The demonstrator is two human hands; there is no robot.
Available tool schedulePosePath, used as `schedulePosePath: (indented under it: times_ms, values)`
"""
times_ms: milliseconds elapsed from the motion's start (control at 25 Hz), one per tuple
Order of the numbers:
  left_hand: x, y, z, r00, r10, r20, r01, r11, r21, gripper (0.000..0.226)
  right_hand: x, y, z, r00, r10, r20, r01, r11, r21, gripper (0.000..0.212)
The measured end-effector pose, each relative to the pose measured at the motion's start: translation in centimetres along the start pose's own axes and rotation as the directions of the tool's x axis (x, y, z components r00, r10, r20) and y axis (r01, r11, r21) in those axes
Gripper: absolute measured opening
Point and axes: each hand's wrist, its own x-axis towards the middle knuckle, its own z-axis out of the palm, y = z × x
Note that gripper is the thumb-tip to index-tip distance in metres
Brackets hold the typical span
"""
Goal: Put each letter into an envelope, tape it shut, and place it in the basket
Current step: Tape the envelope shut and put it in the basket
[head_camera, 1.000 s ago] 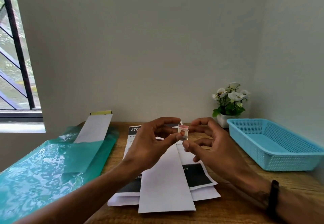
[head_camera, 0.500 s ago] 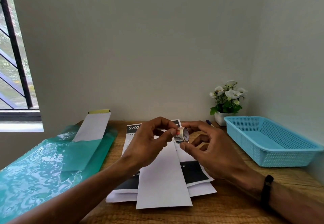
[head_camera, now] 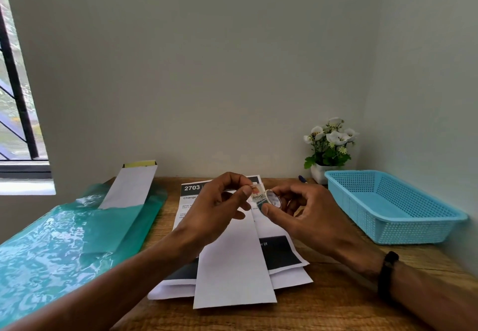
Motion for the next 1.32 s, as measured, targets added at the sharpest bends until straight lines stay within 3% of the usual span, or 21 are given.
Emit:
schedulePosePath:
  times_ms: [120, 200, 280, 440, 680, 760, 880, 960, 1080, 1200, 1320]
  values:
    - [0.2, 0.2, -0.6, 0.997, -0.046, -0.059, 0.036, 0.987, -0.158, 0.011, 0.1, 0.3, -0.1, 1.0, 0.025, 0.018, -0.025, 0.999, -0.027, 0.023]
    - [0.5, 0.2, -1.2, 0.994, -0.052, -0.101, 0.035, 0.986, -0.162, 0.01, 0.5, 1.0, -0.5, 0.999, 0.036, -0.021, -0.037, 0.995, -0.09, 0.021]
    - [0.6, 0.0, -1.5, 0.991, -0.047, -0.124, 0.033, 0.993, -0.112, 0.009, 0.8, 2.4, -1.1, 0.995, 0.067, -0.067, -0.08, 0.975, -0.208, 0.018]
    - [0.5, -0.5, -1.5, 0.992, 0.0, -0.128, 0.006, 0.999, 0.042, 0.018, 1.3, 5.6, -1.8, 0.982, 0.155, -0.106, -0.186, 0.886, -0.424, 0.034]
    - [0.2, -0.3, -1.3, 0.975, 0.182, -0.131, -0.144, 0.955, 0.258, 0.022, 2.0, 8.3, -1.2, 0.964, 0.252, -0.086, -0.259, 0.812, -0.522, 0.036]
    - [0.1, -0.2, -1.2, 0.971, 0.207, -0.12, -0.169, 0.948, 0.269, 0.021, 2.0, 8.3, -0.9, 0.96, 0.269, -0.081, -0.268, 0.789, -0.553, 0.047]
    - [0.0, -0.2, -1.2, 0.969, 0.232, -0.083, -0.198, 0.935, 0.294, 0.019, 1.8, 6.1, -1.1, 0.978, 0.165, -0.125, -0.204, 0.866, -0.456, 0.055]
    - [0.0, -0.3, -1.3, 0.966, 0.257, -0.038, -0.231, 0.916, 0.328, 0.019, 1.2, 3.4, -0.8, 0.994, 0.07, -0.081, -0.087, 0.968, -0.236, 0.052]
    - [-0.3, -0.4, -1.3, 0.94, 0.329, 0.093, -0.337, 0.84, 0.426, 0.02, -0.1, -0.8, 0.7, 1.0, 0.013, 0.015, -0.014, 0.999, 0.041, 0.06]
    - [-0.6, -0.4, -1.1, 0.896, 0.386, 0.218, -0.442, 0.737, 0.512, 0.025, -0.7, -1.9, 1.9, 1.0, -0.016, 0.003, 0.015, 1.0, 0.024, 0.052]
    - [-0.8, -0.3, -0.9, 0.887, 0.386, 0.254, -0.461, 0.727, 0.508, 0.036, -0.8, -1.7, 1.8, 0.998, 0.042, -0.055, -0.041, 0.999, 0.026, 0.045]
